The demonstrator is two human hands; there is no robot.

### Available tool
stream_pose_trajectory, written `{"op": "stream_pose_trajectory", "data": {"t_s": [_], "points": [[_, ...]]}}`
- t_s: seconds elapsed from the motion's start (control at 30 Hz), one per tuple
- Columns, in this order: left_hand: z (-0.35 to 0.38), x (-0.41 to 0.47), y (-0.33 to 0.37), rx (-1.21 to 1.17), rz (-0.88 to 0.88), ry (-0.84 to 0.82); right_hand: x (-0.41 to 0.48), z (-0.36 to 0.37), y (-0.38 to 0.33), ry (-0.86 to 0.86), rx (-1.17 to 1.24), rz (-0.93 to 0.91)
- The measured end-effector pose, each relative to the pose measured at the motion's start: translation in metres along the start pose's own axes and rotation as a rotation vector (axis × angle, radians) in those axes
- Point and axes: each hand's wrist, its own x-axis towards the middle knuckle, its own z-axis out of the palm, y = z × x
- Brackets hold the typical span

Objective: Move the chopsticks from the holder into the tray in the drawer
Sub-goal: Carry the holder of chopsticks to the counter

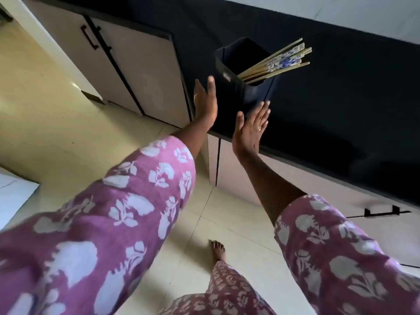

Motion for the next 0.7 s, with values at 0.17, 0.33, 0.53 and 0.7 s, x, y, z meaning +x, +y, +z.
{"op": "stream_pose_trajectory", "data": {"t_s": [0.17, 0.33, 0.53, 0.7], "points": [[0.016, 0.038, 0.022, -0.284, -0.139, -0.072, 0.030, 0.006, -0.014, 0.033, 0.167, 0.069], [0.023, 0.062, 0.015, -0.422, -0.155, -0.214, 0.031, 0.011, -0.016, 0.028, 0.308, 0.021], [0.020, 0.067, 0.005, -0.436, -0.224, -0.165, 0.022, 0.012, -0.029, 0.076, 0.486, 0.103], [0.003, 0.025, 0.009, -0.462, -0.104, -0.105, 0.000, 0.011, -0.032, 0.103, 0.510, 0.148]]}}
